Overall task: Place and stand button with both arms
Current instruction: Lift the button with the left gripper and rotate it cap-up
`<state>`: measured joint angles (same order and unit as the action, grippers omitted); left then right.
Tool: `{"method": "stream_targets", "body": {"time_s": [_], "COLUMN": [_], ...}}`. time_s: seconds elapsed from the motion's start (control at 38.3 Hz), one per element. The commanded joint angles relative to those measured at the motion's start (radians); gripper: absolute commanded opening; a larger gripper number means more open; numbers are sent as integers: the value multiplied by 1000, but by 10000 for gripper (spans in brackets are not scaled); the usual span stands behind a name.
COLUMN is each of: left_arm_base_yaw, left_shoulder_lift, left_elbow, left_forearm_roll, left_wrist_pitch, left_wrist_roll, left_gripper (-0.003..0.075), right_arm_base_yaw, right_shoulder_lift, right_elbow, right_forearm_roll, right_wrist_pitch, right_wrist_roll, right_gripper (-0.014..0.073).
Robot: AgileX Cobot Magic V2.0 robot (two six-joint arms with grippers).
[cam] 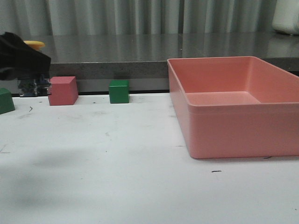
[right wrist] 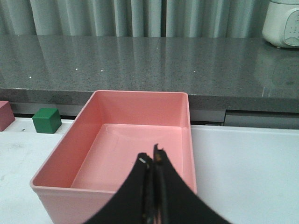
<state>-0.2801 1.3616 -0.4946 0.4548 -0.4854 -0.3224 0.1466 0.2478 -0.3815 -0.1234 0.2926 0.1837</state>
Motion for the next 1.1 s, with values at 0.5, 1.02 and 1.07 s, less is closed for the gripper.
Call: {"method": "stream_targets", "body": {"time_s": [0.5, 1.02, 1.07], "left_arm_base_yaw": [9, 9, 9], "left_shoulder_lift": [509, 583, 589], "left_elbow": [-21, -21, -21], "left_forearm_roll": [-173, -219, -212], "left_wrist_pitch": [-760, -784, -796], "left_wrist_roll": [242, 387, 387], "left_gripper": [181, 239, 266], "right_arm_base_yaw": [-2, -2, -2], "right_shoulder_lift": [9, 9, 9], "right_elbow": [-23, -23, -23], "right_forearm_roll": [-13, -13, -13], "right_wrist_pitch": [-88, -88, -88], "right_wrist_roll": [-7, -7, -7], "right_gripper": [-70, -70, -70]}}
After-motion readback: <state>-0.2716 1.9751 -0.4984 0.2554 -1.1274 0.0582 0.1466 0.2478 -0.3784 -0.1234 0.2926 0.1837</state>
